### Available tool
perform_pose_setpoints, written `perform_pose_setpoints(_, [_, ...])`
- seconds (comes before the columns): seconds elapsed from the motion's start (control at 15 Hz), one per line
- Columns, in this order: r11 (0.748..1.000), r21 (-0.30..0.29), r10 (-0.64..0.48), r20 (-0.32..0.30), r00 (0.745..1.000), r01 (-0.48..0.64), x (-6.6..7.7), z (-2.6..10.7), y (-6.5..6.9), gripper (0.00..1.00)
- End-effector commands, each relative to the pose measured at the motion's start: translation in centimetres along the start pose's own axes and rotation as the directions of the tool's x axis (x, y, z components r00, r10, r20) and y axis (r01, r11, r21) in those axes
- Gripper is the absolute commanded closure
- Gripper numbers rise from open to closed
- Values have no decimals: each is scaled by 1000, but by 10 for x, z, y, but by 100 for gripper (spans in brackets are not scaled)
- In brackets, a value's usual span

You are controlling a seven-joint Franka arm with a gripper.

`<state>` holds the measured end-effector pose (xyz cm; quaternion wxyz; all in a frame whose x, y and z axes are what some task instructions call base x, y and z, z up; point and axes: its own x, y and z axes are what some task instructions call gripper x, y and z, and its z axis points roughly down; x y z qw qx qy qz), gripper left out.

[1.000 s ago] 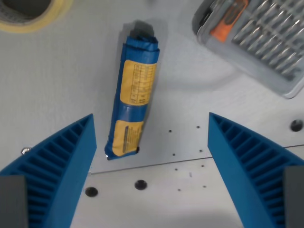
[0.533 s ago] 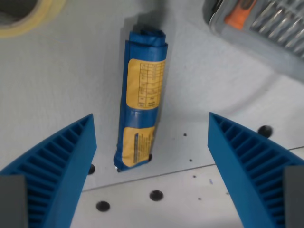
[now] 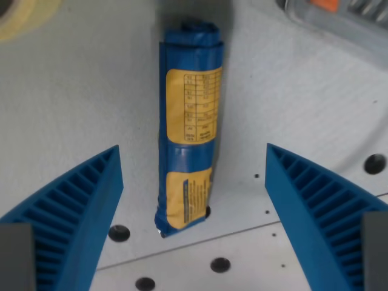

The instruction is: Move above the blue bag

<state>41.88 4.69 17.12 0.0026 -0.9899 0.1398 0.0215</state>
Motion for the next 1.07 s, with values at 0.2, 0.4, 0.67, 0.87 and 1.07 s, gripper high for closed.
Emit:
perform_pose_setpoints(0.2, [993,44,109,-77,991,-106,-10,18,-5,0])
perform_pose_setpoints(0.4, [993,44,108,-79,991,-105,-13,25,-6,0])
perform_pose_setpoints(0.67, [994,45,99,-84,992,-95,-16,31,-6,0])
perform_pose_setpoints(0.87, [995,43,93,-85,992,-89,-17,33,-6,0])
perform_pose_setpoints(1.07, [995,42,89,-83,993,-86,-18,33,-6,0])
